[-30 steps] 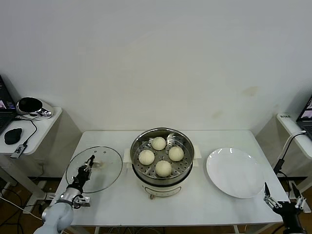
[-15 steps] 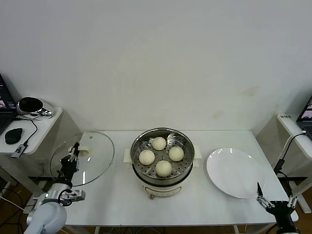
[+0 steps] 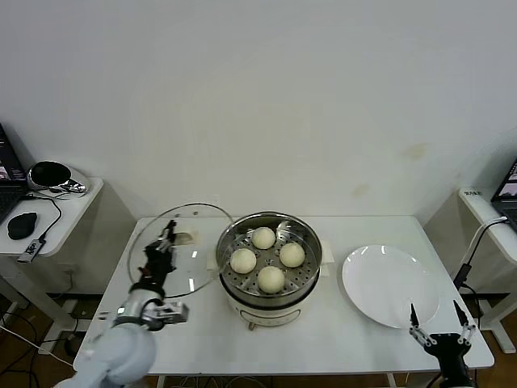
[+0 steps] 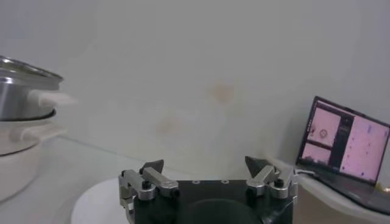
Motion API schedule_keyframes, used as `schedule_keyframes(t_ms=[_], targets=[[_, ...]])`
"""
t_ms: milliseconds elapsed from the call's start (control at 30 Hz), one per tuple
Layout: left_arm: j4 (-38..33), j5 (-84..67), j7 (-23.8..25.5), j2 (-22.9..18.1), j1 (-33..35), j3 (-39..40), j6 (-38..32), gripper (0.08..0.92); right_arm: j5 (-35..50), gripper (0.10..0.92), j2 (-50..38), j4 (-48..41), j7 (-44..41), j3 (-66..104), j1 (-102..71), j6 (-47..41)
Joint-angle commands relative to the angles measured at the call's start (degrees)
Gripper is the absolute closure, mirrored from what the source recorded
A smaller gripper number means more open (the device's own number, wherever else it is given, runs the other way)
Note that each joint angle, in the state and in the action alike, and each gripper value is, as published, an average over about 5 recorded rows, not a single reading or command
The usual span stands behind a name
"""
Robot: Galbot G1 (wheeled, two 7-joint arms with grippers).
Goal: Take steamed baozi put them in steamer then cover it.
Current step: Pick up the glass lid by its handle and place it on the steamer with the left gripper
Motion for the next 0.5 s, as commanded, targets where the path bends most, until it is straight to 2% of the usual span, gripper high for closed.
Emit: schedule_keyframes(t_ms=[33,233,500], targets=[[3.48,21.71,13.55,-13.81,-14.21,18.78,11.7,0.875,-6.06,0.203,3.39,-0.93,1.42,-0.66,1.13,0.96],[8.39,28.52,16.81,-21.2,-16.34,21.01,11.73,0.875,-6.55,0.203,3.4,-2.35,1.66,-1.11,1.83,1.24],[12.83,32.26,18.29,-26.38,-17.44,21.54,11.94,0.875,-7.16,0.203,3.44,-3.63,1.84,-1.45,2.02,1.83]])
